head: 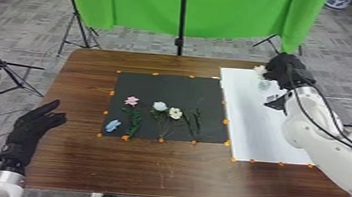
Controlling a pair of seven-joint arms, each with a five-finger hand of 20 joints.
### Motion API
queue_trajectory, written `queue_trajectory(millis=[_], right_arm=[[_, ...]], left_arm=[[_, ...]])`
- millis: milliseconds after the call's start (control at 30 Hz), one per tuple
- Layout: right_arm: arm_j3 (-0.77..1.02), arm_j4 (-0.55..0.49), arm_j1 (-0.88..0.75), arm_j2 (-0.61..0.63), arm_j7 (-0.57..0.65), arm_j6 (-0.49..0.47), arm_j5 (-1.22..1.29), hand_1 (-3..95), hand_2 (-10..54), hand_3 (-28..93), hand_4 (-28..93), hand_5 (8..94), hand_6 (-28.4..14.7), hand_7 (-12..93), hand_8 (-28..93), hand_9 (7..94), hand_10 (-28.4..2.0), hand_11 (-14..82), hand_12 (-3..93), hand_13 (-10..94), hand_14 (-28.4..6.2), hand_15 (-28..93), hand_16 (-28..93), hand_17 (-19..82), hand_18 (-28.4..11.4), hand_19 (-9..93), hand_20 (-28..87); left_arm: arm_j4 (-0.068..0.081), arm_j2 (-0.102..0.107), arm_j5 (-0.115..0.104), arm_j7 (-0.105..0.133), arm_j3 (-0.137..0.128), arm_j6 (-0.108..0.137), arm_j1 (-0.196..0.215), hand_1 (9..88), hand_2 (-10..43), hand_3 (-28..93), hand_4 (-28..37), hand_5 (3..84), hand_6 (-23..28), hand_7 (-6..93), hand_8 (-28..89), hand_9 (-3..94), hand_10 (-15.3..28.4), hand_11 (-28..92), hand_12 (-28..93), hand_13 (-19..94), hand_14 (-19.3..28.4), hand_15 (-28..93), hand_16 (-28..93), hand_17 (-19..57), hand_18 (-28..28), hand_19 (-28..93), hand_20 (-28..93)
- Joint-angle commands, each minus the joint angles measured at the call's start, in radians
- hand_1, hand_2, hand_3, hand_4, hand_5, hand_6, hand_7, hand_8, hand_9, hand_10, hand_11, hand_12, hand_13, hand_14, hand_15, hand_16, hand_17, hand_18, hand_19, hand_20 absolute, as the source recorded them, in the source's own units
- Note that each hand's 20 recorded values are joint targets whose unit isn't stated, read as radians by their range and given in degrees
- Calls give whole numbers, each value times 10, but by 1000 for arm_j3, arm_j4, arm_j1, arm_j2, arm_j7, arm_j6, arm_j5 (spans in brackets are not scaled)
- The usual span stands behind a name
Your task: Arrange flowers
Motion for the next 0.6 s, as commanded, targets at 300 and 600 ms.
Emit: queue_trajectory(millis=[300,600], right_arm=[[-314,11,315,-150,-480,-314,-8,605,-95,602,-234,797,37,257,50,924,-71,64,397,908,6,662,357,634,-128,932,664],[-331,43,322,-188,-479,-438,-121,598,-95,605,-233,773,44,287,42,902,-61,64,407,893,4,665,357,622,-128,932,655]], left_arm=[[-3,-9,3,-11,6,-4,13,304,91,690,-133,378,61,87,-59,440,145,201,95,372,182,174,-25,61,127,154,140],[3,-8,2,-9,11,-10,6,304,91,690,-133,379,61,87,-59,440,146,201,95,371,182,175,-24,61,127,154,141]])
